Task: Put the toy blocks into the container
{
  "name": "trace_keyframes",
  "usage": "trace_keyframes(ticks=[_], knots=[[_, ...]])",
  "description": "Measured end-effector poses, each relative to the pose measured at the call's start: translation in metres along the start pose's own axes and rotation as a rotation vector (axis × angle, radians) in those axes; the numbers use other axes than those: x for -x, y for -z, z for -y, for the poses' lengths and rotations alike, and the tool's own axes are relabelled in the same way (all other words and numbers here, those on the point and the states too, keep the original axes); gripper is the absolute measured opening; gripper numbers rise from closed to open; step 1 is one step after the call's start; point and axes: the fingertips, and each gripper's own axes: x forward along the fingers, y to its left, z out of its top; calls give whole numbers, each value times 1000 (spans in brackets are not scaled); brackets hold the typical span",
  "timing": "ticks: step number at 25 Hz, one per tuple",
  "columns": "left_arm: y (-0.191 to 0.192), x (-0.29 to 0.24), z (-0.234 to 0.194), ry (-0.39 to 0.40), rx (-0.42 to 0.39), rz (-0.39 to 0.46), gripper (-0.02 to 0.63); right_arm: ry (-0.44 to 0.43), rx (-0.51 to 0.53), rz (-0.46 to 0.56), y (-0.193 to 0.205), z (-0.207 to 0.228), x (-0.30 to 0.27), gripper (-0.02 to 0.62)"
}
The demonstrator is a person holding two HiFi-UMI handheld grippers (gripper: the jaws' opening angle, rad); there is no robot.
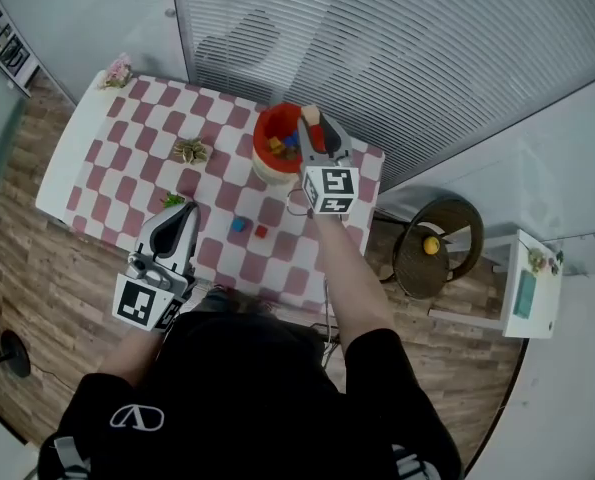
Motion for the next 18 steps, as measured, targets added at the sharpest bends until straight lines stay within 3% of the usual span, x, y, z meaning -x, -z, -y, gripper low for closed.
trace_keyframes(ticks=[9, 18], knots=[[5, 4, -1, -11, 2, -14, 5, -14, -46, -204, 76, -1, -18, 143], [7, 5, -4, -15, 6, -20, 5, -18, -66, -266, 93, -1, -25, 147]])
